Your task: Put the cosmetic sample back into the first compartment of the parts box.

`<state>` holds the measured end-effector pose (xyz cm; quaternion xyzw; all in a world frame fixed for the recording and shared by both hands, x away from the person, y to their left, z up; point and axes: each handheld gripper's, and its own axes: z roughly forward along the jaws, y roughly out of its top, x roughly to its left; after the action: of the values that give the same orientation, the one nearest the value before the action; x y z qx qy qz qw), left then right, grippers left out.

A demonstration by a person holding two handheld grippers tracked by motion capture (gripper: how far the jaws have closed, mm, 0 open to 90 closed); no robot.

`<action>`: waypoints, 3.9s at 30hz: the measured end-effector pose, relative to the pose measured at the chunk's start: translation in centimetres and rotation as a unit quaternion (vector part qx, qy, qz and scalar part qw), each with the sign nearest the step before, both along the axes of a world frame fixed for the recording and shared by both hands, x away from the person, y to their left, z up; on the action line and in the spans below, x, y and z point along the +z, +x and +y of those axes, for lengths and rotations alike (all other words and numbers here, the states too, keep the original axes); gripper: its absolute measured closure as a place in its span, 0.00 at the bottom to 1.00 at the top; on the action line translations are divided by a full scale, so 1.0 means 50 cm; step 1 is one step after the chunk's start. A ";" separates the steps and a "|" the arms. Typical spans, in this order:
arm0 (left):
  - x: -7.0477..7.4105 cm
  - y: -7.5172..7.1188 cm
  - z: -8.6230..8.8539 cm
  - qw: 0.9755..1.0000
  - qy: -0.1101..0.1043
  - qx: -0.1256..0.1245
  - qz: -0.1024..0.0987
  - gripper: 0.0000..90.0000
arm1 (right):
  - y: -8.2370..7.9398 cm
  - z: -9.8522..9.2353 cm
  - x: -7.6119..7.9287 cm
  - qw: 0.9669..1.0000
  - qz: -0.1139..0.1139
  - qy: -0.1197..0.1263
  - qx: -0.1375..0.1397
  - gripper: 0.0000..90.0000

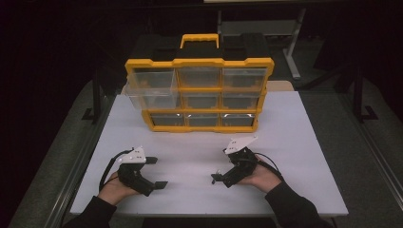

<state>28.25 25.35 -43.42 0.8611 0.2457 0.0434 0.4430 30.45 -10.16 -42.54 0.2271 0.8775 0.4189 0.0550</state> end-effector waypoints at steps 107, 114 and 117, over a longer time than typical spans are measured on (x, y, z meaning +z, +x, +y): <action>-0.002 -0.001 -0.001 1.000 0.001 -0.008 0.000 0.00 | 0.013 0.041 -0.029 0.983 0.006 -0.131 0.128 0.47; -0.002 -0.001 -0.001 1.000 0.000 -0.008 0.000 0.00 | 0.014 0.038 -0.034 0.982 0.001 -0.139 0.130 0.55; -0.002 -0.001 -0.001 1.000 0.000 -0.008 0.000 0.00 | 0.014 0.038 -0.034 0.982 0.001 -0.139 0.130 0.58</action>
<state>28.20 25.31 -43.51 0.8630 0.2390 0.0400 0.4433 31.13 -8.28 -44.24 0.1019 0.9492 0.2961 0.0303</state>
